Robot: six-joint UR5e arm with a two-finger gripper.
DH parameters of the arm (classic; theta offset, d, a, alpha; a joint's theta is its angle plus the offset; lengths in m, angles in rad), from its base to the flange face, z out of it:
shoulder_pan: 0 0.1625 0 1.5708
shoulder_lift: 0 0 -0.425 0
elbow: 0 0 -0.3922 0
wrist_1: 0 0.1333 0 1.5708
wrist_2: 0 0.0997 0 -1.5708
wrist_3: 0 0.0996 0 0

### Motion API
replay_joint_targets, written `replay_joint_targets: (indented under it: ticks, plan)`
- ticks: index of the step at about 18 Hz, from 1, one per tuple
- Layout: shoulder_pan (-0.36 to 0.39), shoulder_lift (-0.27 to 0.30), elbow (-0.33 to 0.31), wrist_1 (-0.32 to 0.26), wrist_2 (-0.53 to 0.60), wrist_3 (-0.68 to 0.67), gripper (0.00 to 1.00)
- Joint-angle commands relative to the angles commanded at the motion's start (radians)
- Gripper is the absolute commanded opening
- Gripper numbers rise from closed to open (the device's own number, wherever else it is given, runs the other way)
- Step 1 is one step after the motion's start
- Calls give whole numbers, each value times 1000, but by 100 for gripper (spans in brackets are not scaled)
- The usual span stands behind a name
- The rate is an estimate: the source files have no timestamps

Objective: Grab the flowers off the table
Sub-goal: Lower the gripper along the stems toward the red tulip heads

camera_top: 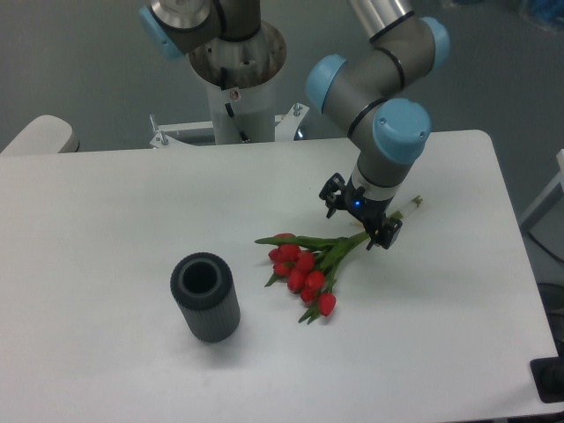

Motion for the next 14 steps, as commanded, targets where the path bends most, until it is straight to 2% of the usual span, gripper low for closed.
replay_joint_targets:
  ticks: [4, 5, 8, 14]
  plan:
    - [-11, -14, -15, 8, 2, 5, 100]
    - [-11, -17, -28, 23, 6, 9, 100]
    - [-11, -26, -70, 118, 37, 47, 100]
    - [-17, -40, -98, 150, 34, 51, 100]
